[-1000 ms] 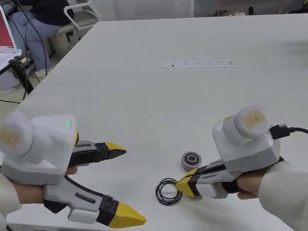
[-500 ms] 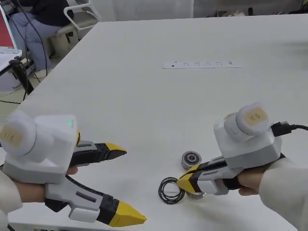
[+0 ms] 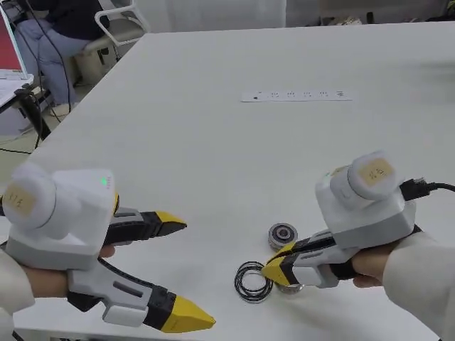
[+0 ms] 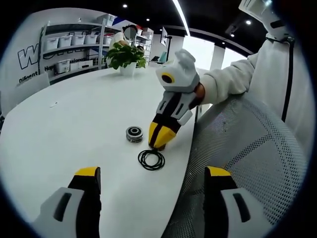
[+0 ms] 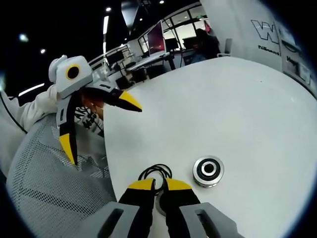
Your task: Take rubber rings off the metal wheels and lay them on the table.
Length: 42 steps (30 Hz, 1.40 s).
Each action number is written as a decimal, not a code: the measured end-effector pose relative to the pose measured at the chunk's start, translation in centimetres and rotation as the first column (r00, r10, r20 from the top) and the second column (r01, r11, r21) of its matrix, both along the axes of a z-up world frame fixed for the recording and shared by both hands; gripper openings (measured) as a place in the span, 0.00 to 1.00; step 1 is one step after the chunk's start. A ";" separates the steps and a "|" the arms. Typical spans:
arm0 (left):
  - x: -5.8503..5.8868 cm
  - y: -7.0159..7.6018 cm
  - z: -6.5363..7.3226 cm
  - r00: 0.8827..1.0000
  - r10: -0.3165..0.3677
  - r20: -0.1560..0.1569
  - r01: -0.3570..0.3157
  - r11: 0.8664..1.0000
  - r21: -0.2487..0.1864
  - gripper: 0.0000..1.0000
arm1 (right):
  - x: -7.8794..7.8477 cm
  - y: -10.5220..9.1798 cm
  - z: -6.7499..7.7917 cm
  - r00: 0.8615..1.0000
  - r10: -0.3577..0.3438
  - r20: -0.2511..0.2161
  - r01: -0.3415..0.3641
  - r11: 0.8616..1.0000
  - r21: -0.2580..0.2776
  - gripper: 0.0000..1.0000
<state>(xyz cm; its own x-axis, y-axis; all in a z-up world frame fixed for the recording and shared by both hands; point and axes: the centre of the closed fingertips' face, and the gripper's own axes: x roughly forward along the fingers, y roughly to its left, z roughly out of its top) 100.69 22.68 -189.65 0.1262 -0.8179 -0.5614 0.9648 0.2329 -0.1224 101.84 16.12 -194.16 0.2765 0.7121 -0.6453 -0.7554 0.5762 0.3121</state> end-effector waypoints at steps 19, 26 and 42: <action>0.0 0.0 0.1 1.000 -0.008 0.004 0.008 1.000 0.000 0.84 | 1.5 -1.3 2.2 0.996 -0.071 0.059 0.070 0.997 0.026 0.08; -0.2 -0.2 0.2 1.000 -0.015 0.006 0.015 1.000 -0.005 0.84 | 2.3 -2.0 3.9 0.989 -0.100 0.109 0.096 0.994 0.045 0.12; -0.1 -0.4 2.0 1.000 0.013 -0.001 -0.013 0.994 -0.108 0.92 | 0.5 -3.3 7.6 0.973 -0.063 0.221 0.037 0.992 0.123 0.35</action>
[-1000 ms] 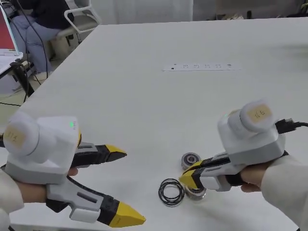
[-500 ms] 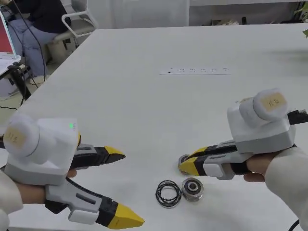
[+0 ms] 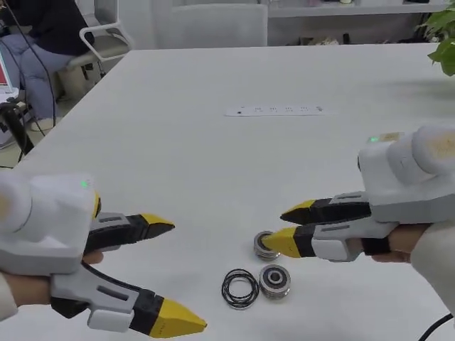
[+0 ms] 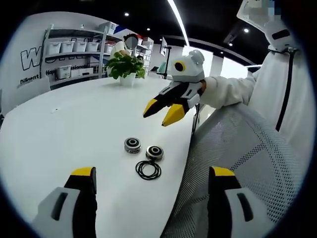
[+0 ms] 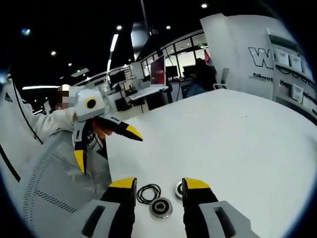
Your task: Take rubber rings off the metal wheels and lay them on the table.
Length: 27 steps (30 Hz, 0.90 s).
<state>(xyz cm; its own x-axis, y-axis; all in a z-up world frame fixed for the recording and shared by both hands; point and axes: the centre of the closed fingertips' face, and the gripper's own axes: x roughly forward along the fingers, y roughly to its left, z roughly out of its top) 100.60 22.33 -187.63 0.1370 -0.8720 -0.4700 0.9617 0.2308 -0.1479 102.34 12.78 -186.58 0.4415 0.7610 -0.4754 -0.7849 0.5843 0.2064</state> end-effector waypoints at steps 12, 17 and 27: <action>0.2 0.4 0.1 1.000 0.019 0.002 -0.019 1.000 -0.011 0.94 | -1.9 -2.2 -0.9 1.000 0.000 -0.010 -0.001 1.000 -0.031 0.65; 0.2 0.7 -0.2 1.000 0.029 -0.004 -0.029 1.000 -0.008 0.94 | -2.6 -2.9 -1.5 0.999 -0.011 -0.033 0.010 0.999 -0.036 0.74; 0.3 0.9 -0.5 0.999 0.034 -0.009 -0.034 0.999 0.000 0.95 | -3.8 -4.8 -3.7 0.995 -0.042 -0.096 0.033 0.995 -0.098 0.81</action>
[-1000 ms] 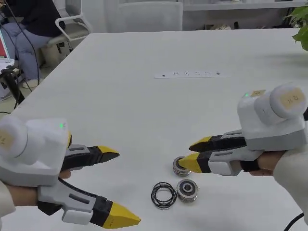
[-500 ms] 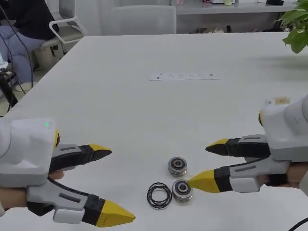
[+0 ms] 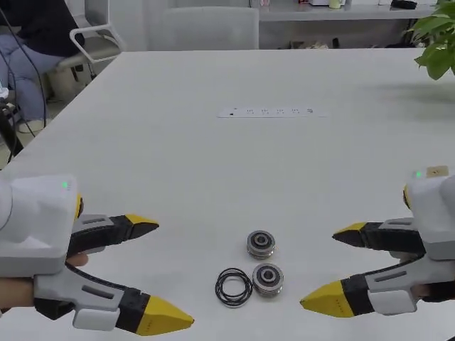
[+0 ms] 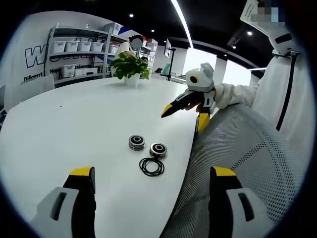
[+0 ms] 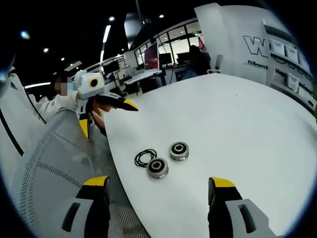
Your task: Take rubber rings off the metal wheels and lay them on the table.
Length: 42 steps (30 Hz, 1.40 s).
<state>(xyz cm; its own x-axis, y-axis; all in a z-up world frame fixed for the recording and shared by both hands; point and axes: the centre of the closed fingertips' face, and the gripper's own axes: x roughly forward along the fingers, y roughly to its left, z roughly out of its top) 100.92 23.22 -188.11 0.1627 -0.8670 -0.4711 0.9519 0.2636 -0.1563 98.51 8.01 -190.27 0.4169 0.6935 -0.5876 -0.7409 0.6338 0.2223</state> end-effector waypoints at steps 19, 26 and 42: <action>-0.2 0.3 -1.1 0.999 -0.003 -0.038 0.003 1.000 0.005 0.96 | -1.5 -1.1 -1.9 0.997 -0.029 -0.075 0.026 0.999 -0.042 0.79; -0.4 0.4 -1.6 0.999 -0.010 -0.050 0.012 1.000 0.024 0.97 | -1.5 -1.3 -2.0 0.996 -0.040 -0.085 0.037 0.999 -0.035 0.78; -0.5 0.5 -1.8 0.999 -0.010 -0.047 0.012 0.999 0.036 0.99 | -2.0 -1.2 -2.5 0.994 -0.037 -0.108 0.030 0.997 -0.065 0.78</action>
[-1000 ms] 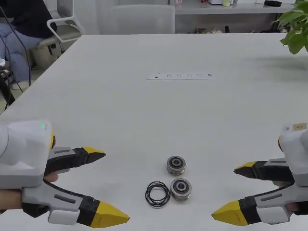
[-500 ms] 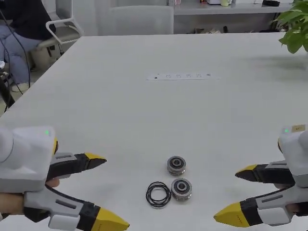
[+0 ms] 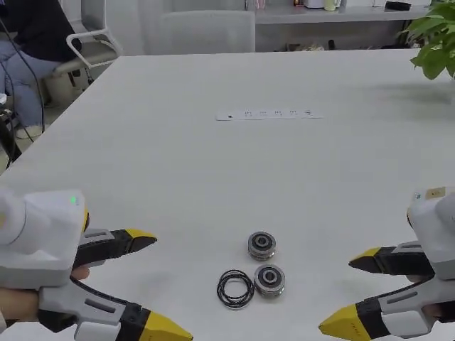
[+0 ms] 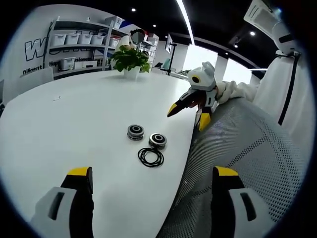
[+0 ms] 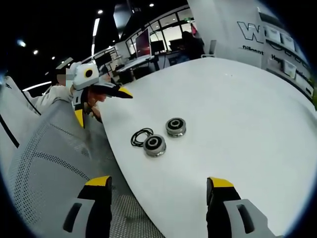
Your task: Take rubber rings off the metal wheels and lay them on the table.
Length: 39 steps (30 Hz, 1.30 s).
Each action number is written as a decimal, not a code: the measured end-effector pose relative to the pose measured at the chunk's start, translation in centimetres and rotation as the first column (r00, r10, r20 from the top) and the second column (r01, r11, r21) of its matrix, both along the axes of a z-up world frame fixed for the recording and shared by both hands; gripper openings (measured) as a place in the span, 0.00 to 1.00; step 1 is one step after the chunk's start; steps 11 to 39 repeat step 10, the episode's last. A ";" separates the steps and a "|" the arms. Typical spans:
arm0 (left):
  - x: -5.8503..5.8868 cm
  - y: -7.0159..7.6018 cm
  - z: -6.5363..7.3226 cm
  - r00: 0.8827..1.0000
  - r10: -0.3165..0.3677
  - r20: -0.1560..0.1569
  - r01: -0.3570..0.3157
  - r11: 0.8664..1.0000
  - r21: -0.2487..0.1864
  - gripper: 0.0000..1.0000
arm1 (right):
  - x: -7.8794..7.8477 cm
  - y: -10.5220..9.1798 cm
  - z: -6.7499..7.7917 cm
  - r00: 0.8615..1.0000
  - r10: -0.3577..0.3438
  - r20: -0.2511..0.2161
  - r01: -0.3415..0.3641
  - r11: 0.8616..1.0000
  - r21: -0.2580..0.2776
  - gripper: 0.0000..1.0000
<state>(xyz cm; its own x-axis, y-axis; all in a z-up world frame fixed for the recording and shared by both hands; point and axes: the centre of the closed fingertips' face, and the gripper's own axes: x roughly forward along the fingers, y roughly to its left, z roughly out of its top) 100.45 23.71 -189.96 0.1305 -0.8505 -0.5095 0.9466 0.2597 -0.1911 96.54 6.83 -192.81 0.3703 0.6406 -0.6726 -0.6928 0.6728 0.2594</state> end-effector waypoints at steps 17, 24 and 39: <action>-0.1 0.1 -0.2 1.000 -0.001 -0.010 0.001 1.000 0.005 0.99 | -0.1 0.0 -0.2 1.000 0.003 -0.007 -0.003 1.000 -0.009 0.78; -0.1 0.1 -0.2 1.000 -0.001 -0.010 0.001 1.000 0.005 0.99 | -0.1 0.0 -0.2 1.000 0.003 -0.007 -0.003 1.000 -0.009 0.78; -0.1 0.1 -0.2 1.000 -0.001 -0.010 0.001 1.000 0.005 0.99 | -0.1 0.0 -0.2 1.000 0.003 -0.007 -0.003 1.000 -0.009 0.78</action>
